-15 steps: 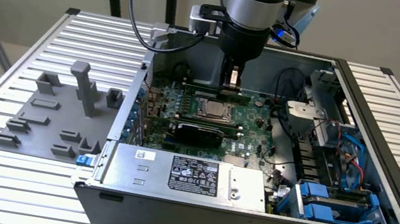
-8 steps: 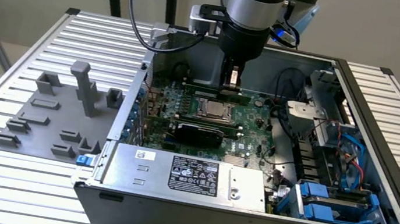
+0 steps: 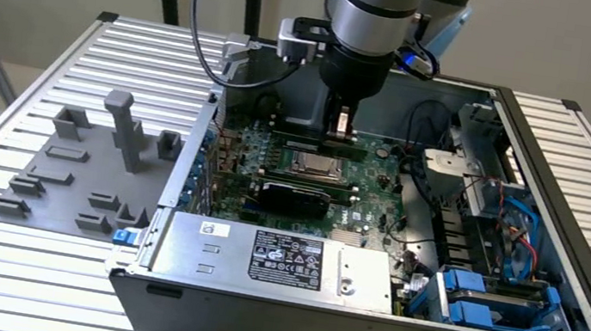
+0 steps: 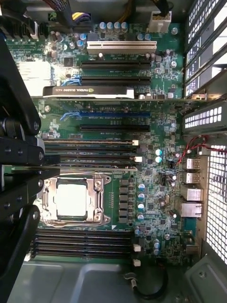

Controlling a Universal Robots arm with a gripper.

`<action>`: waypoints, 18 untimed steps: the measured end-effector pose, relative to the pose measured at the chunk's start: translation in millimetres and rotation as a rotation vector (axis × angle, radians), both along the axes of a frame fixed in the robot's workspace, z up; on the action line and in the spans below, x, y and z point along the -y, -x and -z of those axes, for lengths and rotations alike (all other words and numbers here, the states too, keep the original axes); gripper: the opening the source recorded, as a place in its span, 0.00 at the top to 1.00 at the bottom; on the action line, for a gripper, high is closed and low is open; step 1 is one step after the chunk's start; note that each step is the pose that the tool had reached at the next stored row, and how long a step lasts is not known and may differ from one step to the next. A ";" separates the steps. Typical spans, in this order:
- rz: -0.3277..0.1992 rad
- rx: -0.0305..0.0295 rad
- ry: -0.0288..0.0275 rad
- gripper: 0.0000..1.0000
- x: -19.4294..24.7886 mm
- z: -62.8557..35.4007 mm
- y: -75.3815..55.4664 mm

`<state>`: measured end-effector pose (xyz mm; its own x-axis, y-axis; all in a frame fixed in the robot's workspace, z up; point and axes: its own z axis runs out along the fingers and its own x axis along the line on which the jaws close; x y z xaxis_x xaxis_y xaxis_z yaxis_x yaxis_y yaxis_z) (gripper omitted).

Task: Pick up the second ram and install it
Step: 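Insert the second ram into the second slot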

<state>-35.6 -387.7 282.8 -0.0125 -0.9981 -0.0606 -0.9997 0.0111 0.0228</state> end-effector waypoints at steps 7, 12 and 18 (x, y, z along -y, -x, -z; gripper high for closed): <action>-0.001 0.0001 0.0000 0.86 0.0 13.9 1.5; -0.002 0.0001 -0.0001 0.86 0.0 23.1 2.2; -0.004 0.0001 -0.0001 0.86 0.0 34.0 3.1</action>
